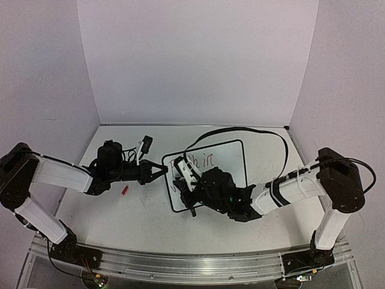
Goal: Write a sentence on the whiteboard
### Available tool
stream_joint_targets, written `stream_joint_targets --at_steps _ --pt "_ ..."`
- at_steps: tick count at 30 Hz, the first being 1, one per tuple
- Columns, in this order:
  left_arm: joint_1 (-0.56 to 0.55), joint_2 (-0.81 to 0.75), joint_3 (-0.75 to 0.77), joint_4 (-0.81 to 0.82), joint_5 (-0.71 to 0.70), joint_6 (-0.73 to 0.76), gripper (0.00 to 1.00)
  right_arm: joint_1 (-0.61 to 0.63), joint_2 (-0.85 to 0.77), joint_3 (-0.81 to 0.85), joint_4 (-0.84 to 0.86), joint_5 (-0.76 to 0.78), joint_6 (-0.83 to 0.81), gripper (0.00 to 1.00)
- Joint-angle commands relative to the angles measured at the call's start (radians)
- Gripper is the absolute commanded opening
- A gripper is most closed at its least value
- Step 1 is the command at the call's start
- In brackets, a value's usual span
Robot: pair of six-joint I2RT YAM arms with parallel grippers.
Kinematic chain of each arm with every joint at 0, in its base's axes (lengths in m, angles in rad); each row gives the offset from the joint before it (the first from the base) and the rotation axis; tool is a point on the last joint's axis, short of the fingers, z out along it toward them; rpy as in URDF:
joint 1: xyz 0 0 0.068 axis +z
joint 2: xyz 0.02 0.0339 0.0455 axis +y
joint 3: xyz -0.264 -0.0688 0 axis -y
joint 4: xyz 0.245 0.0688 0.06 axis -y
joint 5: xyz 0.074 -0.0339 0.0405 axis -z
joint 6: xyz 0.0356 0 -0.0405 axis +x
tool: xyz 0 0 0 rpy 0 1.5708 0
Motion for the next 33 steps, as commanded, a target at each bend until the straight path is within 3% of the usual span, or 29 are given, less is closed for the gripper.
stream_joint_targets --at_steps 1,33 --pt "-0.004 -0.032 0.015 -0.007 -0.012 0.039 0.0 -0.03 -0.02 0.007 0.003 0.049 0.006 0.0" --pt "-0.004 -0.04 0.01 -0.009 -0.014 0.044 0.0 0.005 -0.008 -0.083 -0.066 -0.006 0.138 0.0"
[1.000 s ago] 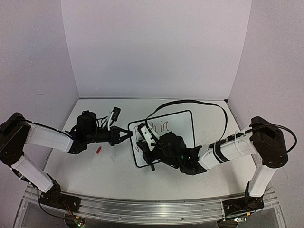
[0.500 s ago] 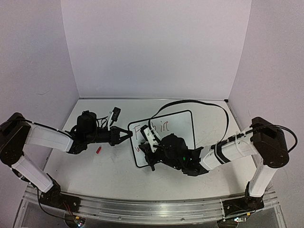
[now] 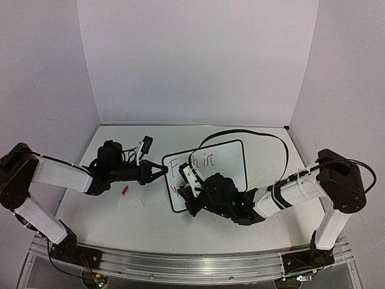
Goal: Write a sentence on the whiteboard
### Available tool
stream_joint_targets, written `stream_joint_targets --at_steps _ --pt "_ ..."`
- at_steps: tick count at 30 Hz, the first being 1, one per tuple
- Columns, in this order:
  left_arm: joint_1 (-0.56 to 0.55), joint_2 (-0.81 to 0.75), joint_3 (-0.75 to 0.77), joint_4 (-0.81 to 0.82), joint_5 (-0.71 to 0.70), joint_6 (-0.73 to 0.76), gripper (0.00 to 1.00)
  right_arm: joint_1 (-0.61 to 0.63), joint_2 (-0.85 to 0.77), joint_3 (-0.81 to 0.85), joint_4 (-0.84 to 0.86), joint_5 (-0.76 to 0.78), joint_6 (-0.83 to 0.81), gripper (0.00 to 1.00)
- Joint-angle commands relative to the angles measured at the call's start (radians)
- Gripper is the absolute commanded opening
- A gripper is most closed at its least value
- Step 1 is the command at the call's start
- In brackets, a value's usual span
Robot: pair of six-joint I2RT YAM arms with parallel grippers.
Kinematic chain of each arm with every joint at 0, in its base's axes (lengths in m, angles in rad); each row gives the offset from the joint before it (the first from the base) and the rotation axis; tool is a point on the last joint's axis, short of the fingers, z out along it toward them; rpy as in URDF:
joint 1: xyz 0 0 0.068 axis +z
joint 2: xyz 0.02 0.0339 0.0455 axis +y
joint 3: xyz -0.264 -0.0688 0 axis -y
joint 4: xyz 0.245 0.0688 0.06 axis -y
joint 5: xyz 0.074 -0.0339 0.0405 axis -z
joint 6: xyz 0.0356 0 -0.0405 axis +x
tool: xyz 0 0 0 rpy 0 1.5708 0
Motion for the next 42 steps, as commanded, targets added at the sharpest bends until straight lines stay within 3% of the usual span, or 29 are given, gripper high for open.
stream_joint_targets --at_steps 1,19,28,42 --pt "-0.003 -0.038 0.01 -0.003 -0.015 0.042 0.0 0.003 0.006 -0.02 -0.033 0.021 0.023 0.0" --pt "-0.003 -0.041 0.006 -0.003 -0.016 0.04 0.0 0.017 0.071 0.078 -0.063 -0.006 -0.005 0.0" --pt "-0.003 -0.035 0.011 -0.005 -0.014 0.039 0.0 0.013 -0.166 -0.026 -0.034 0.054 -0.057 0.0" --pt "-0.004 -0.05 0.005 -0.012 -0.02 0.035 0.0 -0.006 -0.039 0.062 0.053 0.02 -0.094 0.0"
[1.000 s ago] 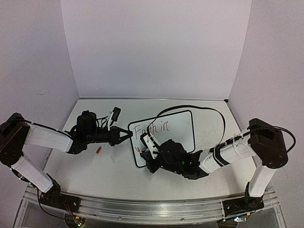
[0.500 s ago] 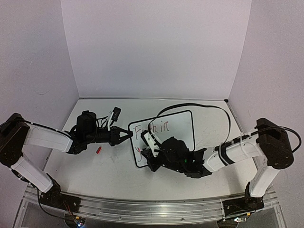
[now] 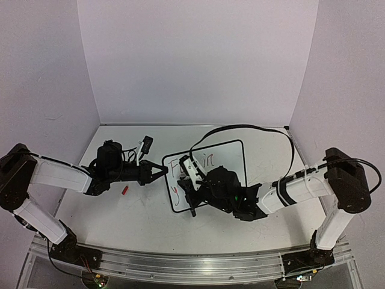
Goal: Write a sentence on the whiteboard
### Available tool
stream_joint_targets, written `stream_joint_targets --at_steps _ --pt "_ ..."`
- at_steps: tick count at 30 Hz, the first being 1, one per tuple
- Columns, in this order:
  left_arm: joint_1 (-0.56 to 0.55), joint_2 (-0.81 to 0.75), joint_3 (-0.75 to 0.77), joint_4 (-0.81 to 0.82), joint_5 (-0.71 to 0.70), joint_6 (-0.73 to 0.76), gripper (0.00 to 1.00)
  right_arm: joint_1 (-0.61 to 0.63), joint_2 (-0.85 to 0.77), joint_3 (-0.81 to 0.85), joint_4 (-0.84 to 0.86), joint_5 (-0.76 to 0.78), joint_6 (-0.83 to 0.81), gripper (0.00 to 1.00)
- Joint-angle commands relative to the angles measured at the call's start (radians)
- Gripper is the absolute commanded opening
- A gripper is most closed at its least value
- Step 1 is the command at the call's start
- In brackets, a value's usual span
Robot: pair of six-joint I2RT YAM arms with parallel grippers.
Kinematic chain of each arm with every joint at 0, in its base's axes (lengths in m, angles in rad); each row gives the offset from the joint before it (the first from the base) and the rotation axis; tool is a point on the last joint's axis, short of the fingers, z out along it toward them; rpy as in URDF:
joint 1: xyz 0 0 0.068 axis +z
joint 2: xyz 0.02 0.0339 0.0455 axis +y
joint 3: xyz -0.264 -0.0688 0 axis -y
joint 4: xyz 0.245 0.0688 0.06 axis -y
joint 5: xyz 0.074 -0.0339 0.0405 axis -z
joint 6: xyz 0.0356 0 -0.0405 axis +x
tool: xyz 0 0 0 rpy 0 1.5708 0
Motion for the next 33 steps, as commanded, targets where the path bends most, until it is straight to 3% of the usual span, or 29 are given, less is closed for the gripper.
stream_joint_targets --at_steps 1,33 --pt "-0.001 -0.033 0.008 -0.001 -0.02 0.03 0.0 -0.001 0.01 0.037 0.058 0.003 -0.02 0.0" --pt "-0.001 -0.029 0.015 -0.006 -0.017 0.037 0.0 -0.001 0.022 -0.02 0.036 0.017 0.036 0.0"
